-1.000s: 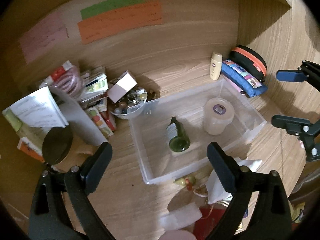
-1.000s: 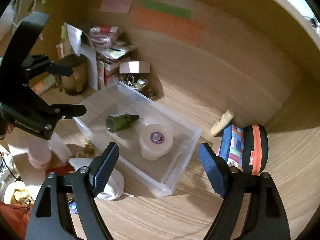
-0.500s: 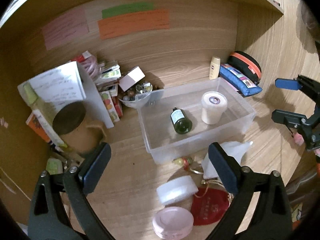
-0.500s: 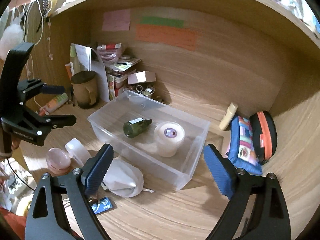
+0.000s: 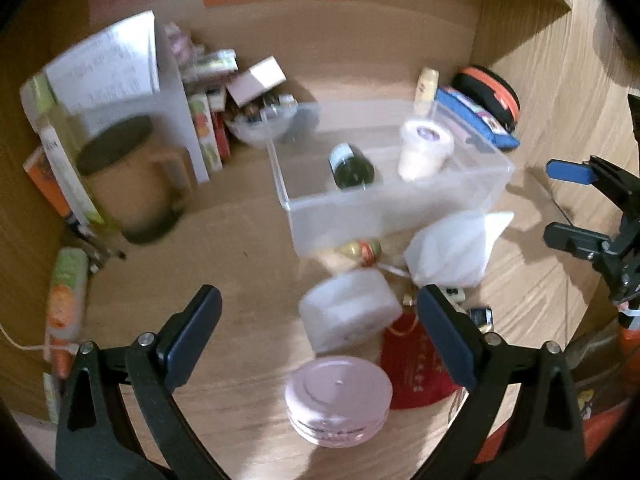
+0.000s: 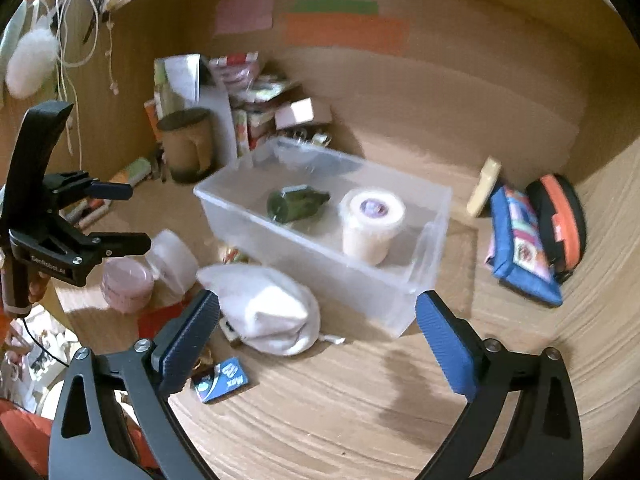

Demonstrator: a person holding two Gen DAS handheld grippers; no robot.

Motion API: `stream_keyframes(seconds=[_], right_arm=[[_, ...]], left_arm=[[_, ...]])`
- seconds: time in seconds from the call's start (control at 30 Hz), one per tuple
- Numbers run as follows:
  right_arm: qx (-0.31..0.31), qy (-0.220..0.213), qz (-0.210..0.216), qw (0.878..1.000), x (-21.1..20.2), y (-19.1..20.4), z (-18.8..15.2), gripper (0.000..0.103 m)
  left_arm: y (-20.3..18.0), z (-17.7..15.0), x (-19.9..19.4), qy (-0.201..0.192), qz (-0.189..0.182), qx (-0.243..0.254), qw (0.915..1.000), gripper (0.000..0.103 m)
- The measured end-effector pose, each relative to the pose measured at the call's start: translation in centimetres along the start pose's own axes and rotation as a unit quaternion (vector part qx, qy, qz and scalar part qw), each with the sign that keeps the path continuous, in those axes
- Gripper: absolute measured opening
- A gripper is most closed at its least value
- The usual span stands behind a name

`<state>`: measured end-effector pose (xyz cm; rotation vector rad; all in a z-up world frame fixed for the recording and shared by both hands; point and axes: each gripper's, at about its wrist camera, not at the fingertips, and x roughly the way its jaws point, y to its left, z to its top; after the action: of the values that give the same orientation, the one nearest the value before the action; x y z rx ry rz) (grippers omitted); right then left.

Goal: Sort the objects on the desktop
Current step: 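Grasp the white drawstring pouch with the right gripper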

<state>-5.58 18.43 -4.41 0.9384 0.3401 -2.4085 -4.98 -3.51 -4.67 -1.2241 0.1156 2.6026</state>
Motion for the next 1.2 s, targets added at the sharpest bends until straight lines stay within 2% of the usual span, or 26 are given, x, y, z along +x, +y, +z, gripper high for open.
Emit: stream_keyframes(seconds=[0.17, 0.4, 0.63, 0.7, 0.77, 0.83, 0.97, 1.13, 1.2], right_arm=[[-0.002, 0.025, 0.022, 0.999, 2.2, 1.0, -1.2, 0.098], [0.009, 0.064, 0.044, 0.997, 5.3, 1.4, -1.9, 0.098], [0.017, 0.090, 0.069, 0.993, 8.0, 1.5, -1.8, 0.098], [0.017, 0.089, 0.076, 0.993, 8.5, 1.6, -1.7, 0.098], [0.017, 0.086, 0.078, 0.993, 8.9, 1.7, -1.5, 0.097], [0.019, 0.088, 0.085, 0.992, 9.3, 1.7, -1.3, 0.096], [0.022, 0.091, 0.093, 0.991, 9.9, 1.8, -1.1, 0.084], [0.016, 0.077, 0.084, 0.993, 9.7, 1.9, -1.1, 0.077], [0.012, 0.071, 0.079, 0.994, 9.6, 2.0, -1.1, 0.071]], left_arm=[[-0.5, -1.1, 1.7, 0.025, -0.010, 0.010, 0.9996, 0.099], [-0.4, -1.0, 3.7, 0.046, -0.033, 0.000, 0.9984, 0.099], [0.1, -0.8, 4.4, 0.038, -0.036, -0.014, 0.9985, 0.098], [0.1, -0.7, 4.4, 0.033, -0.034, -0.012, 0.9988, 0.095], [0.0, -0.7, 4.4, 0.034, -0.038, -0.006, 0.9987, 0.086], [-0.3, -0.8, 4.6, 0.038, -0.039, 0.000, 0.9985, 0.081], [-0.8, -0.7, 4.9, 0.039, -0.036, 0.009, 0.9985, 0.069], [-0.7, -0.7, 5.0, 0.033, -0.036, 0.010, 0.9987, 0.069], [-0.6, -0.6, 5.1, 0.032, -0.037, 0.007, 0.9988, 0.069]])
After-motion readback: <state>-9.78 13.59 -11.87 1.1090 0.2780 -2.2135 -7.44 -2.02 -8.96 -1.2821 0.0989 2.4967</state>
